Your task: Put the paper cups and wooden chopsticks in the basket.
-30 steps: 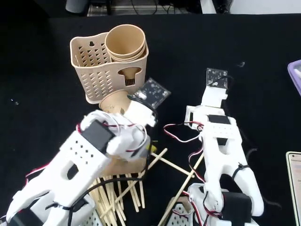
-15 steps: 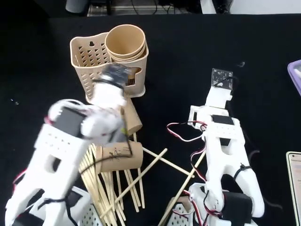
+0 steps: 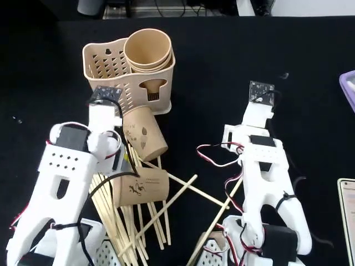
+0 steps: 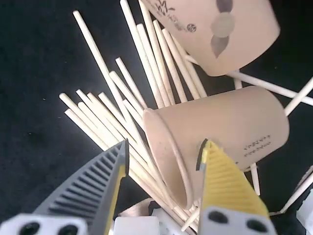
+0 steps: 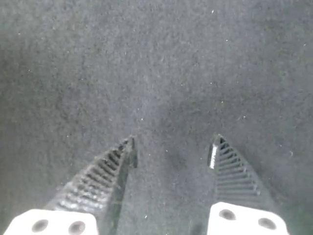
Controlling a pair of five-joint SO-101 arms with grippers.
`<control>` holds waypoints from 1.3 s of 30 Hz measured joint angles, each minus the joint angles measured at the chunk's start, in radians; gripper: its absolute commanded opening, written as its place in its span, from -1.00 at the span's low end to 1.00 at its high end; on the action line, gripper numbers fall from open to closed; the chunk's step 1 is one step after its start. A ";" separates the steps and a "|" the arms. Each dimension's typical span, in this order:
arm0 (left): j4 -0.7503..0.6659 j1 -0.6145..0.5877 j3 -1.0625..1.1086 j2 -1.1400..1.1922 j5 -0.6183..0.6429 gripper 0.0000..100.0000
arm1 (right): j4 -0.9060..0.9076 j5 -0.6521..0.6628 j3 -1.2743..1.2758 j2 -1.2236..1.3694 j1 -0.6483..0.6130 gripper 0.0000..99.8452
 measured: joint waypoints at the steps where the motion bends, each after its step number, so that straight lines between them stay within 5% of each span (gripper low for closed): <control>1: -0.014 0.000 0.018 0.000 0.000 -0.50 | 0.000 0.000 0.000 0.000 0.000 -0.52; 10: -0.035 0.015 0.080 -0.017 0.000 -0.51 | 0.000 0.000 0.000 0.000 0.000 -0.52; 21: -0.035 0.310 0.127 -0.018 0.000 -0.50 | 0.000 0.000 0.000 0.000 0.000 -0.52; 39: -0.035 0.330 0.167 -0.021 0.002 -0.51 | 0.000 0.000 0.000 0.000 0.000 -0.52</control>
